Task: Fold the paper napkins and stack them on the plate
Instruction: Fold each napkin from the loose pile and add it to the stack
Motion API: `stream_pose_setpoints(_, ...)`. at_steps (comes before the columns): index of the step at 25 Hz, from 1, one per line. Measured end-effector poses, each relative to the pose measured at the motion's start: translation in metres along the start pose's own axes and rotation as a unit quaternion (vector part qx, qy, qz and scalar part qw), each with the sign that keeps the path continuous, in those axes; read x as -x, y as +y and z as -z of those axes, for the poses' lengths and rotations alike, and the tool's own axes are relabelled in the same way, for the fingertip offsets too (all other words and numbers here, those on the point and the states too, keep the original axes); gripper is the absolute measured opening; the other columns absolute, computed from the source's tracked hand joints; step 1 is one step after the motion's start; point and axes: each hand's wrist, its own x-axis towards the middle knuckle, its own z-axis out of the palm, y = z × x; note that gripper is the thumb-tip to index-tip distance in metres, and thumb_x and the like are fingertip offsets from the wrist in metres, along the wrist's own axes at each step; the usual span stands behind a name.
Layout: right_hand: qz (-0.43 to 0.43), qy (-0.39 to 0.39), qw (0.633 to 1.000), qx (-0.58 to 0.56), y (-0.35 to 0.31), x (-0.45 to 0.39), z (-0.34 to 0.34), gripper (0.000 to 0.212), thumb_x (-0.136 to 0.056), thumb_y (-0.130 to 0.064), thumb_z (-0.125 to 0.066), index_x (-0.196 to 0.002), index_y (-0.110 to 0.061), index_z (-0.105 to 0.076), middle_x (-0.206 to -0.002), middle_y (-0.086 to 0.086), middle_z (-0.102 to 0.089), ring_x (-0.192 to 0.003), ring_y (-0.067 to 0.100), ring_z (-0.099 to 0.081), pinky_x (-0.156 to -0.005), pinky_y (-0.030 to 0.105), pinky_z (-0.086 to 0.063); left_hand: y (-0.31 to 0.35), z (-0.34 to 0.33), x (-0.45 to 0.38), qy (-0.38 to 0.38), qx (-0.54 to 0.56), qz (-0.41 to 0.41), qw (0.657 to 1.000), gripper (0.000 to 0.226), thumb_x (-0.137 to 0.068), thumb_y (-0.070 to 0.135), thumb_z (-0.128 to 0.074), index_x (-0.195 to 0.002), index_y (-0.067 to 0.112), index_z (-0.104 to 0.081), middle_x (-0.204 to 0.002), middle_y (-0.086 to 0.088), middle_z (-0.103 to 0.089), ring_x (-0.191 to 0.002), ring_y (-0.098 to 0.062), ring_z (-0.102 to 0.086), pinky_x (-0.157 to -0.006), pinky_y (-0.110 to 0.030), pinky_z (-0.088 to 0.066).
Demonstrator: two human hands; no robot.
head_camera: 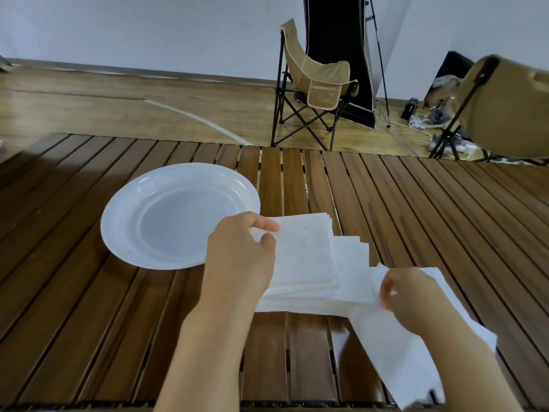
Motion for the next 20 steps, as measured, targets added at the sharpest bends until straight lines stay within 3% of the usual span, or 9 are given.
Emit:
stream_pose_setpoints(3, 0.044, 0.089, 0.993, -0.062, -0.006, 0.011, 0.024, 0.009, -0.091, -0.009, -0.058, -0.086, -0.017, -0.057, -0.099, 0.000, -0.051, -0.077, 0.013, -0.049, -0.058, 0.016, -0.036, 0.000, -0.001, -0.001, 0.003, -0.008, -0.001, 1.000, 0.015, -0.094, 0.026, -0.054, -0.104, 0.033, -0.063, -0.104, 0.017, -0.045, -0.092, -0.004, -0.043, -0.083, -0.014, -0.032)
stream_pose_setpoints(5, 0.094, 0.158, 0.977, -0.104, -0.010, 0.018, 0.035, 0.016, -0.090, -0.006, -0.059, -0.081, -0.018, -0.053, -0.099, -0.003, -0.048, -0.078, 0.010, -0.046, -0.056, 0.010, -0.028, 0.000, -0.001, -0.001, 0.004, -0.013, -0.001, 1.000, 0.015, -0.094, 0.027, -0.054, -0.104, 0.033, -0.063, -0.104, 0.017, -0.045, -0.091, -0.004, -0.043, -0.082, -0.014, -0.031)
stream_pose_setpoints(10, 0.196, 0.274, 0.921, -0.196, -0.021, 0.024, 0.043, 0.018, -0.089, -0.004, -0.060, -0.084, -0.020, -0.052, -0.098, -0.003, -0.052, -0.078, 0.013, -0.052, -0.060, 0.015, -0.036, -0.003, -0.003, -0.001, -0.001, -0.010, -0.040, 0.999, 0.012, -0.091, 0.029, -0.058, -0.100, 0.036, -0.064, -0.111, 0.016, -0.052, -0.096, -0.003, -0.043, -0.085, -0.015, -0.031)
stream_pose_setpoints(14, 0.254, 0.293, 0.895, -0.221, -0.031, 0.028, 0.046, 0.019, -0.087, -0.002, -0.062, -0.085, -0.019, -0.055, -0.092, -0.004, -0.056, -0.079, 0.001, -0.053, -0.063, 0.011, -0.034, 0.001, -0.003, -0.001, 0.028, -0.019, -0.138, 0.990, 0.009, -0.088, 0.032, -0.061, -0.093, 0.038, -0.066, -0.109, 0.024, -0.054, -0.098, 0.004, -0.048, -0.087, -0.008, -0.029)
stream_pose_setpoints(17, 0.271, 0.271, 0.895, -0.230, -0.036, 0.029, 0.043, 0.020, -0.085, -0.004, -0.066, -0.088, -0.020, -0.055, -0.091, -0.008, -0.057, -0.080, 0.000, -0.054, -0.063, 0.011, -0.036, 0.004, -0.007, 0.000, -0.049, 0.042, -0.141, 0.988, 0.011, -0.091, 0.031, -0.058, -0.092, 0.037, -0.066, -0.095, 0.025, -0.062, -0.086, 0.007, -0.056, -0.069, 0.000, -0.039)
stream_pose_setpoints(20, 0.255, 0.217, 0.901, -0.276, -0.038, 0.029, 0.040, 0.040, -0.083, -0.006, -0.070, -0.111, -0.024, -0.048, -0.098, -0.012, -0.056, -0.081, 0.000, -0.056, -0.064, 0.011, -0.037, 0.005, -0.015, 0.002, -0.087, 0.036, -0.148, 0.984, 0.010, -0.091, 0.029, -0.059, -0.092, 0.037, -0.065, -0.094, 0.022, -0.064, -0.083, 0.004, -0.060, -0.067, 0.000, -0.040)
